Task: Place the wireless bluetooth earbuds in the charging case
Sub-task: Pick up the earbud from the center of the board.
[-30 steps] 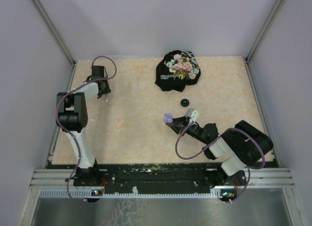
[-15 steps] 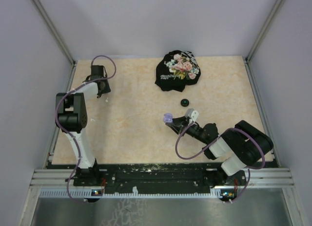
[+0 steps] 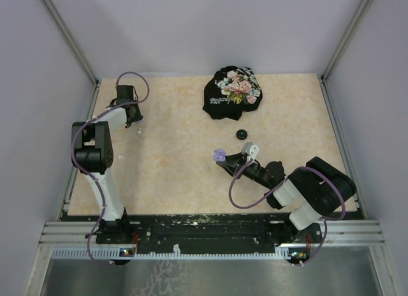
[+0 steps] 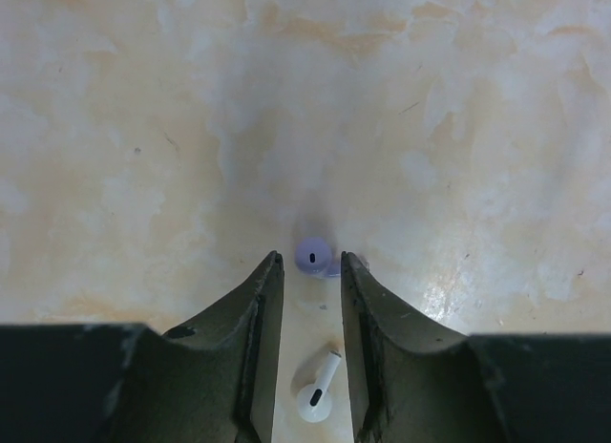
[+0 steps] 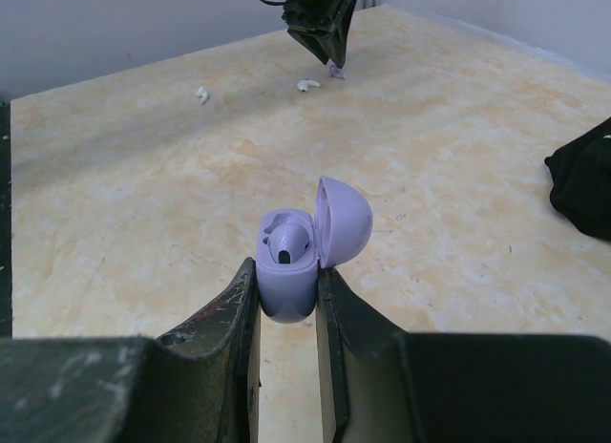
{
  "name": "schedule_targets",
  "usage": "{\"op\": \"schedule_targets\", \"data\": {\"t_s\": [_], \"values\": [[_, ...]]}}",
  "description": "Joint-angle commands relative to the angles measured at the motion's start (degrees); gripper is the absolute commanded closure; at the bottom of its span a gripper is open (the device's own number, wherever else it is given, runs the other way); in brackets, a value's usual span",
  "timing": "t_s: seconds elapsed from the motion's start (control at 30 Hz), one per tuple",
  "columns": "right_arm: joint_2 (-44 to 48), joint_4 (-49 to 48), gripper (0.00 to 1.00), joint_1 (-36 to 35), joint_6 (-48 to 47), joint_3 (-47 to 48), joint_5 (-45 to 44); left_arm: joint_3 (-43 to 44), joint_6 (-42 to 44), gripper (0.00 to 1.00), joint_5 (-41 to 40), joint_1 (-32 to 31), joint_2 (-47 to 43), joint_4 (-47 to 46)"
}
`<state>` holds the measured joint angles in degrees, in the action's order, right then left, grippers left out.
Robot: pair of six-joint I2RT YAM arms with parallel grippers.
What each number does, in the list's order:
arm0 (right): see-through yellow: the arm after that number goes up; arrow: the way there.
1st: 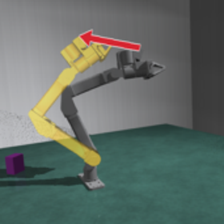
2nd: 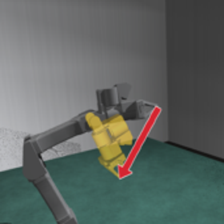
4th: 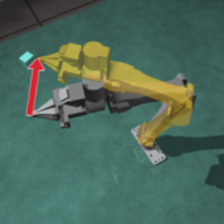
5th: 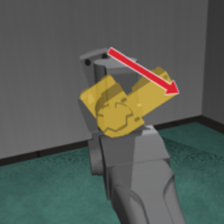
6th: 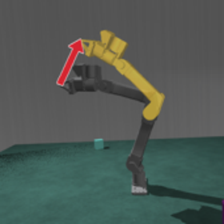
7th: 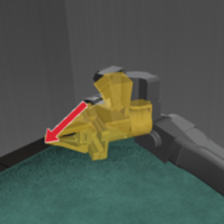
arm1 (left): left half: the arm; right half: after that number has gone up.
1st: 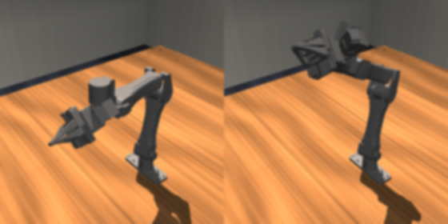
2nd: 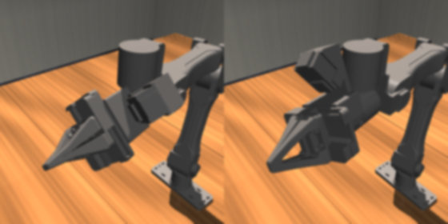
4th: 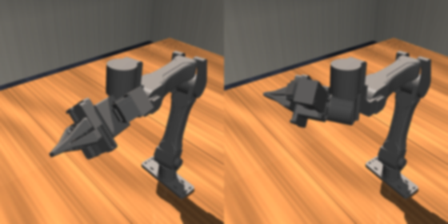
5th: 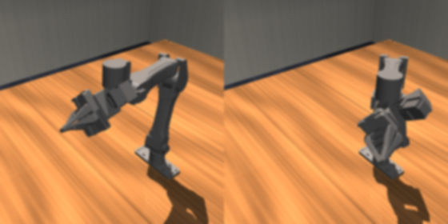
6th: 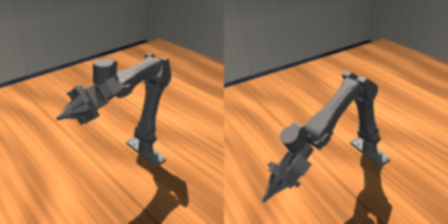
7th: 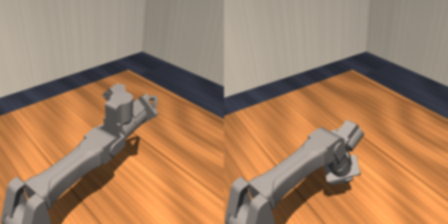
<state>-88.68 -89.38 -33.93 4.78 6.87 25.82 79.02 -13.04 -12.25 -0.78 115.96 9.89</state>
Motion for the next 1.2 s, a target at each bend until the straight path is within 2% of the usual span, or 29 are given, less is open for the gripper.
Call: {"op": "schedule_targets", "data": {"t_s": [0.0, 0.17, 0.43, 0.67, 0.93, 1.17], "values": [[-0.6, -9.6, 1.00, 0.4, 0.9, 2.0, 1.1, 2.1, -0.3, 0.64, 1.3, 0.4, 1.8, 0.3], [-0.5, -9.6, 1.00, 0.4, 1.2, 2.1, 1.3, 2.5, -0.1, 0.66, 2.8, 0.5, 2.8, 1.9], [0.3, -9.5, 1.00, 0.4, 1.2, 1.7, 1.0, 2.5, 0.6, 0.75, 4.3, 0.4, 3.1, 4.0], [1.2, -9.5, 1.00, 0.4, 1.2, 1.5, 0.9, 0.1, 1.1, 0.79, 7.0, -1.6, 0.6, 5.4], [2.2, -9.6, 1.00, 0.3, 1.5, 1.3, 1.0, -6.6, 0.7, 0.81, 4.9, -7.0, -7.9, 5.2], [2.3, -9.5, 1.00, 0.4, 1.7, 1.3, 1.0, -15.2, 0.9, 0.82, 2.8, -16.1, -15.5, 8.3]]}}
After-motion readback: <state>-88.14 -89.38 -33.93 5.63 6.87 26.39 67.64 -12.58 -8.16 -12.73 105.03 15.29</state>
